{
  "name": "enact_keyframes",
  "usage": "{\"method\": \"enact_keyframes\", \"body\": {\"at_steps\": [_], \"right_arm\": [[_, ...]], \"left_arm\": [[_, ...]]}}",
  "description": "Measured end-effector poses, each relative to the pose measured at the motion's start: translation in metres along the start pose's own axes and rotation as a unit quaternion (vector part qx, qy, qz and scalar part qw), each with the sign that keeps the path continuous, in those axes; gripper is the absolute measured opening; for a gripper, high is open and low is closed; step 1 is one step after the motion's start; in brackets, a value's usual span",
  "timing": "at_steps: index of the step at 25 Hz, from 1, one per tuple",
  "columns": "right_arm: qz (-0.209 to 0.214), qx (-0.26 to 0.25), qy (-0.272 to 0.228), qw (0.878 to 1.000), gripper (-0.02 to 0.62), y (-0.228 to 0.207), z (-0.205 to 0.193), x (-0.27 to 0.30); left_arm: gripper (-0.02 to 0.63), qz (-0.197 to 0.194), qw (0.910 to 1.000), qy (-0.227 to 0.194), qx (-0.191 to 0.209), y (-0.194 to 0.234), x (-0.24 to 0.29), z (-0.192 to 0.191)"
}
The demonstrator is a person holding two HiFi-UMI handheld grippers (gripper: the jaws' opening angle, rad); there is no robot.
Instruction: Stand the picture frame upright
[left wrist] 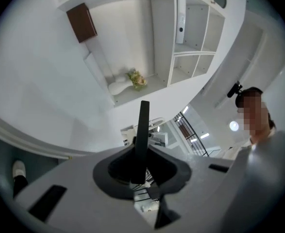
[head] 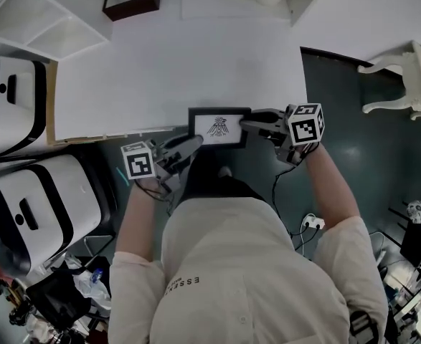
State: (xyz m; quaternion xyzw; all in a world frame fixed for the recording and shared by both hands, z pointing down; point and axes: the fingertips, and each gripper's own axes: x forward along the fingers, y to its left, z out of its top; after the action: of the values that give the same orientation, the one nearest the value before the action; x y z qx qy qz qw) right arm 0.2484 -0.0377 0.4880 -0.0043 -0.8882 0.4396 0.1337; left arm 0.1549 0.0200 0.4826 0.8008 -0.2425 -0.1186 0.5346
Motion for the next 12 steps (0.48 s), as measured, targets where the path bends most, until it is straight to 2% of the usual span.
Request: {"method": "enact_keyframes", "body": {"at_steps": [6,12], "right_arm": [[0.006,0.002,0.001,1.000,0.089,0.015,0.026,0.036],[-0.009,-0.008,0.000,1.000,0.084,0.019,0.061,0.089]], "left_arm": [[0.067,0.038,0.9984,-0.010,0.041,0.015,-0.032,0.026],[0.068,0.056,0.9943,-0.022,0.087,0.036,-0.072,0.073]]}}
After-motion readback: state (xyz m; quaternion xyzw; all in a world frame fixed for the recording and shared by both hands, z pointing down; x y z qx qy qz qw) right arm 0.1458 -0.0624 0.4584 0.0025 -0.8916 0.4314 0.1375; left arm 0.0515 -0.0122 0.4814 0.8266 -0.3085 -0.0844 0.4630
